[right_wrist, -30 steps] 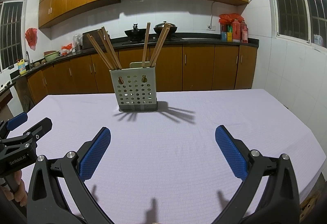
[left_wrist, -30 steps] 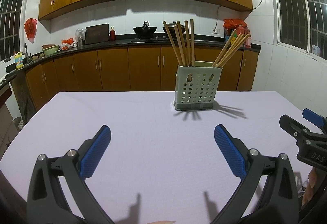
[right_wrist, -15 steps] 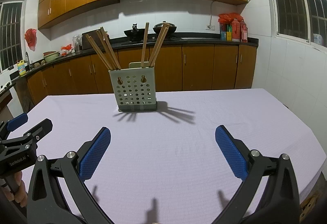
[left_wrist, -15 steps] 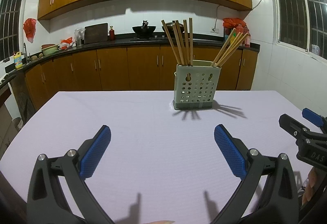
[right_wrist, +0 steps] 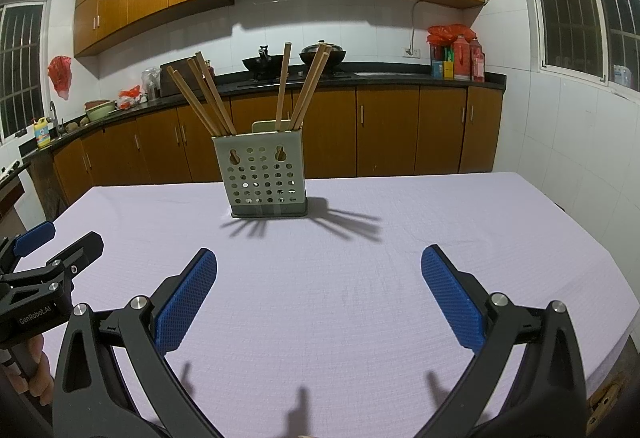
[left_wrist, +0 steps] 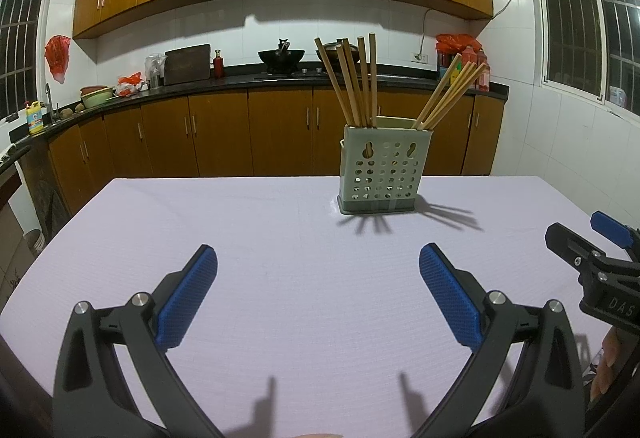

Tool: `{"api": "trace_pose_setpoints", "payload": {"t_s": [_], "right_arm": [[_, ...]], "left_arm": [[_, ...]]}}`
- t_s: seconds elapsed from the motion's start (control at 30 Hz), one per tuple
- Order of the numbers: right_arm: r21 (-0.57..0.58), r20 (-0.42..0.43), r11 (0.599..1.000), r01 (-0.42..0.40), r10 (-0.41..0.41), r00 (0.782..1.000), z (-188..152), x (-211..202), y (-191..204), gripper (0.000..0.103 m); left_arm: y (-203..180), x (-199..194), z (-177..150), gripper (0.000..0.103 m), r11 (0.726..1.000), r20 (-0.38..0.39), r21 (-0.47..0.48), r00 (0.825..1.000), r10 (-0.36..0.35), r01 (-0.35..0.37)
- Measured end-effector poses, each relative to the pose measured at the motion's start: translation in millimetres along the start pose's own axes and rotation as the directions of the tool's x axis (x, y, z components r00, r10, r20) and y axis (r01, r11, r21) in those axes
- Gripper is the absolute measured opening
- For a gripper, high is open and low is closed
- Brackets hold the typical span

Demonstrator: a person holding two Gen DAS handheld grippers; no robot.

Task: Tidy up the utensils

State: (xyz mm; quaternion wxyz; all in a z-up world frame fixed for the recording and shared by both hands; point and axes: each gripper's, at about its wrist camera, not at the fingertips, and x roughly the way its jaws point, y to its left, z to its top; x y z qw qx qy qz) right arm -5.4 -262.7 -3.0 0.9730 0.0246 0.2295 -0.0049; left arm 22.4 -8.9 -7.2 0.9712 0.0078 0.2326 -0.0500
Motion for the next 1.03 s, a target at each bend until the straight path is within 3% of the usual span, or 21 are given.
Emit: {"api": "trace_pose_setpoints", "payload": {"t_s": [1.03], "right_arm": [[0.004, 0.000, 1.000, 0.001, -0.001, 1.000, 0.2, 0.7, 2.6, 0.101]], "left_arm": [[4.9, 7.5, -6.7, 0.099, 1.000, -0.009, -0.011, 1.000, 0.012, -0.012]]}}
